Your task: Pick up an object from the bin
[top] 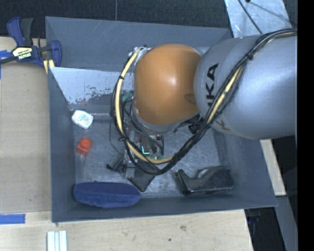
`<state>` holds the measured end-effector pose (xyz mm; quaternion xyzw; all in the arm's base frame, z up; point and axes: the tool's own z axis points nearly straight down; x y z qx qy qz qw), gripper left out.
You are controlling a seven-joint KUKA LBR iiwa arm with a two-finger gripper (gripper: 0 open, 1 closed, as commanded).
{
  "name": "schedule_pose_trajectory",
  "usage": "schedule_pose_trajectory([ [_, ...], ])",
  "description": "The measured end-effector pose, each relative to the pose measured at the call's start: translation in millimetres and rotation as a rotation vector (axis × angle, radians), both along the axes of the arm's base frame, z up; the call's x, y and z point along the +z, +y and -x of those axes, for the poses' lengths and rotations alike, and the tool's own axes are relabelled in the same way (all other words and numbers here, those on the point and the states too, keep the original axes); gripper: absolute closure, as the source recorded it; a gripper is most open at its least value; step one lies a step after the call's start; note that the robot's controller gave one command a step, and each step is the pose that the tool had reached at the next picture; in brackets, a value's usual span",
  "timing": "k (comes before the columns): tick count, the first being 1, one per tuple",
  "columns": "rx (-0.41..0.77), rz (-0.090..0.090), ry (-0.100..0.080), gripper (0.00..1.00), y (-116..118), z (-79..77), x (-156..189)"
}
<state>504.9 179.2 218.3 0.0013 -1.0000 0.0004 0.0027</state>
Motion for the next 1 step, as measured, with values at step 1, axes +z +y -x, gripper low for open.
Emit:
schedule_pose_trajectory([
  [1,0.189,0.000,-0.003,0.00,-95.2,-5.4,-151.7],
])
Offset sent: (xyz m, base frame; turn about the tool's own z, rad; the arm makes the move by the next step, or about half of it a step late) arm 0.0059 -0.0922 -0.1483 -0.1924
